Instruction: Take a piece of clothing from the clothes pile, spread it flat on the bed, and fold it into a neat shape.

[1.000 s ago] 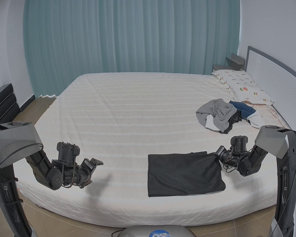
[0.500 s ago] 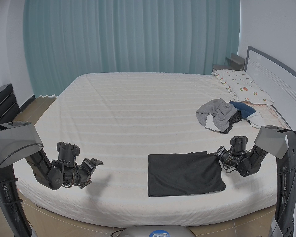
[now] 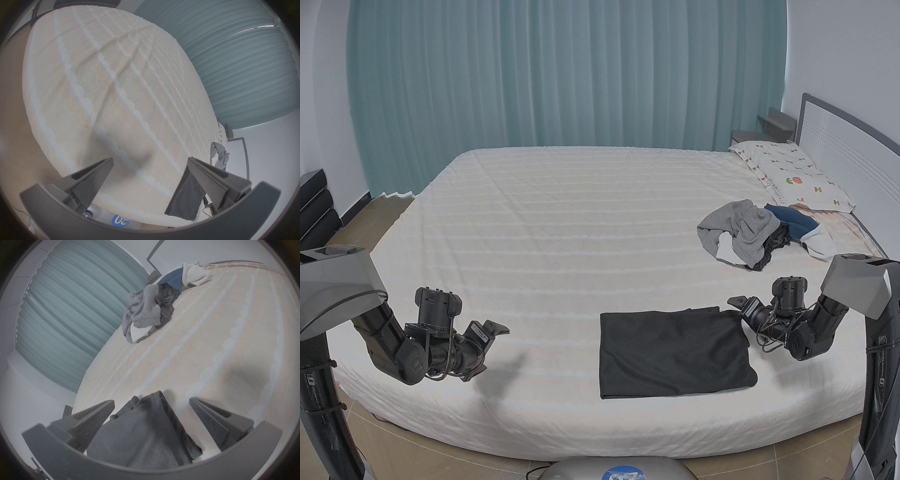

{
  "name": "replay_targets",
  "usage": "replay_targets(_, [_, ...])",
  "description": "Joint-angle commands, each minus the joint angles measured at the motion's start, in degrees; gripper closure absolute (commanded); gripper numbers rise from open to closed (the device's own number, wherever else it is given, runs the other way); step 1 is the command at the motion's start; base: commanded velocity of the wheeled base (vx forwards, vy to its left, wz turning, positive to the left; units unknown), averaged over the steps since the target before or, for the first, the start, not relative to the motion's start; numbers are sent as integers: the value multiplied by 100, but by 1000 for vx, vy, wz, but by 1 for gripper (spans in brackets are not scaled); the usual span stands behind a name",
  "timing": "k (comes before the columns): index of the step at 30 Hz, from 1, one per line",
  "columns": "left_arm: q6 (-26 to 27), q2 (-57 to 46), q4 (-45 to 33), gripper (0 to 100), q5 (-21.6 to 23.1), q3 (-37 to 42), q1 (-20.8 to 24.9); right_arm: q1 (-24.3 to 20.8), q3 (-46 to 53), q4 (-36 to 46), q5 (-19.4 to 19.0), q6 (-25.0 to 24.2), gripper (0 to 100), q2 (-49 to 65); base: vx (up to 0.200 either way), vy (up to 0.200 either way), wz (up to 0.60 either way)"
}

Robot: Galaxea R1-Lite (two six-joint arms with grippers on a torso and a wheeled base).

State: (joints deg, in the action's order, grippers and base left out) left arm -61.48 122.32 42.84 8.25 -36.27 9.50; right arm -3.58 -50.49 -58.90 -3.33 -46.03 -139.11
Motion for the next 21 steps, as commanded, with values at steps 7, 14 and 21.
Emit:
replay_targets(7, [-5, -6, 5, 0, 1, 14, 8, -63, 1806, -684, -45, 15, 0, 1281, -86, 0, 0])
replay_targets(14, [-22, 2, -12, 0, -8, -65, 8, -63, 2000, -763, -45, 15, 0, 1395, 0, 0, 0])
replay_targets(21, [-22, -42, -4, 0, 1, -170, 17, -160, 2114, -798, -45, 15, 0, 1377, 0, -200, 0])
